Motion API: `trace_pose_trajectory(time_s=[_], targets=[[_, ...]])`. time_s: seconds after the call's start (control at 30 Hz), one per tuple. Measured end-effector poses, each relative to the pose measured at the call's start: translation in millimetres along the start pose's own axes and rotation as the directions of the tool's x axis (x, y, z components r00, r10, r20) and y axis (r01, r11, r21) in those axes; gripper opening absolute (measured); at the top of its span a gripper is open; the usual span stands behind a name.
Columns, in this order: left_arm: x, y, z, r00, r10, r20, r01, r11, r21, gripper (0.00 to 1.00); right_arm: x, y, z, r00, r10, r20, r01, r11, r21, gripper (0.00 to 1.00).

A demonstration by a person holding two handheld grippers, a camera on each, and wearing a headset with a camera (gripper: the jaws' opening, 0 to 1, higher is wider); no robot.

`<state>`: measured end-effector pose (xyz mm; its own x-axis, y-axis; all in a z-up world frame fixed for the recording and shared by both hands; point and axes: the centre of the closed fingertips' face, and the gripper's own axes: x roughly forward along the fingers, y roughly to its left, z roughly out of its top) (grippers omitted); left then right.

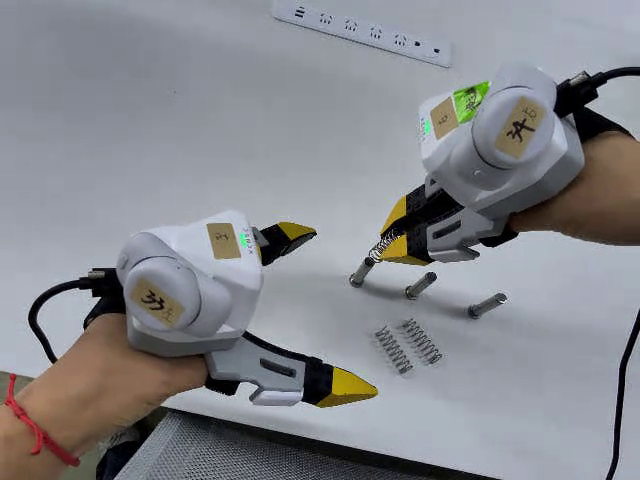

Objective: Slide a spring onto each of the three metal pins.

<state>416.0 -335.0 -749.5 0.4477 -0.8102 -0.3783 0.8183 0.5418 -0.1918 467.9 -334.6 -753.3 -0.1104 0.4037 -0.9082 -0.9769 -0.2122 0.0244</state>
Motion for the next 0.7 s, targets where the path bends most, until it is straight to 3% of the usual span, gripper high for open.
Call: trace_pose_trajectory(time_s=[0.7], targets=[[0.0,0.0,-2.8,0.9999,-0.003,0.014,0.003,1.000,-0.026,1.00,10.7,0.4,-4.3,0.9995,0.009,-0.030,-0.009,1.000,0.001,0.12]])
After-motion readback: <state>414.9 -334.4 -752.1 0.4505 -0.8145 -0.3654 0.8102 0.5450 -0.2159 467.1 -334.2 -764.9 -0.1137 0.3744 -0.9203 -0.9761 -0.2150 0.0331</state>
